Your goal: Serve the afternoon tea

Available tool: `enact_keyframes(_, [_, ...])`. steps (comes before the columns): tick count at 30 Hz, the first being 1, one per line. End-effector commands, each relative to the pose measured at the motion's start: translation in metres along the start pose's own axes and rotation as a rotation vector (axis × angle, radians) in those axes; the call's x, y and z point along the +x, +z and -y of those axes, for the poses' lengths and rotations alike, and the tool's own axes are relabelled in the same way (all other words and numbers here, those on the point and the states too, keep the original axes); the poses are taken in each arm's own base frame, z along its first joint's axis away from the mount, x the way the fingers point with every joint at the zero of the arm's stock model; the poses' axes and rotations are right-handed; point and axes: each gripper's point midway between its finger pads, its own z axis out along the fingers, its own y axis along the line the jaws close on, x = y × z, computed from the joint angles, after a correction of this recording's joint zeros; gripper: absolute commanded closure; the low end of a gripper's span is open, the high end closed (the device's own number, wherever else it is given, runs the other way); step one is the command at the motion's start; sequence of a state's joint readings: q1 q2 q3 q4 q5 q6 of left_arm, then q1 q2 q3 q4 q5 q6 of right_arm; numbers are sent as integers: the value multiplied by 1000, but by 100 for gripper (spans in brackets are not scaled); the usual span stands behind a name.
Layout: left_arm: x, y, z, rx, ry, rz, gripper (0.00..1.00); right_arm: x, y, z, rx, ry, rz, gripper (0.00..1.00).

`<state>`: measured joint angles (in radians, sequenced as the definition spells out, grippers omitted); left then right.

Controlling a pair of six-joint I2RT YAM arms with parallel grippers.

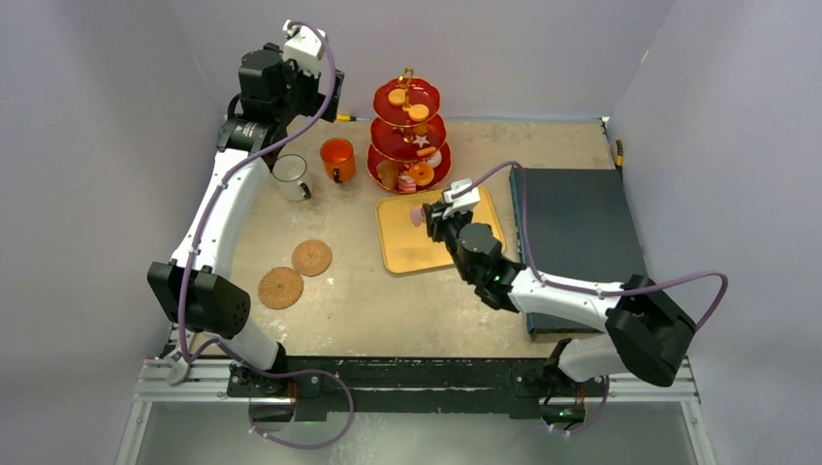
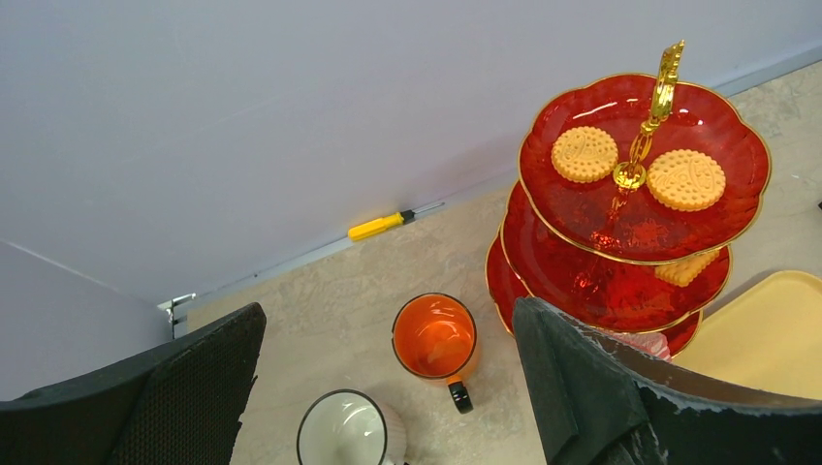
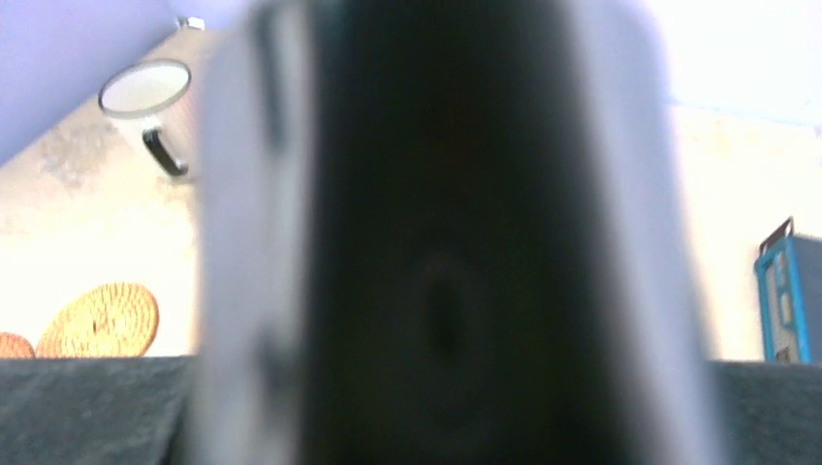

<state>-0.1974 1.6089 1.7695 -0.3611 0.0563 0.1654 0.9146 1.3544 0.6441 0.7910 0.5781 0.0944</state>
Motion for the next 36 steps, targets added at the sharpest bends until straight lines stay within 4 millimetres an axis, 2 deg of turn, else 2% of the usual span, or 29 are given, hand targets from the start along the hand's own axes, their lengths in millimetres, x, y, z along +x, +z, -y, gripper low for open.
enact_keyframes(1, [-31,-16,-10,-25,-8,79,1,-87,25,9,5,37,197,82])
enact_keyframes(4, [-30,-16,-9,-23,-7,77,1,-119,45,18,6,48,254,82])
enact_keyframes(7, [-28,-17,-9,-22,-5,73,1,-136,68,21,6,40,280,82])
enact_keyframes(10, [-29,-17,-10,-24,-1,75,1,-147,90,13,-12,29,298,81])
enact_keyframes(13, [-31,-16,-10,-25,2,82,1,-141,109,4,-26,26,286,81])
enact_keyframes(20, [-29,-14,-11,-26,6,80,1,-133,130,-3,-28,55,283,81])
enact_keyframes(28, [-28,-13,-11,-23,6,79,1,-129,150,4,47,105,373,79])
enact_keyframes(36, [-25,-13,-11,-22,11,69,1,-106,176,9,114,137,407,76])
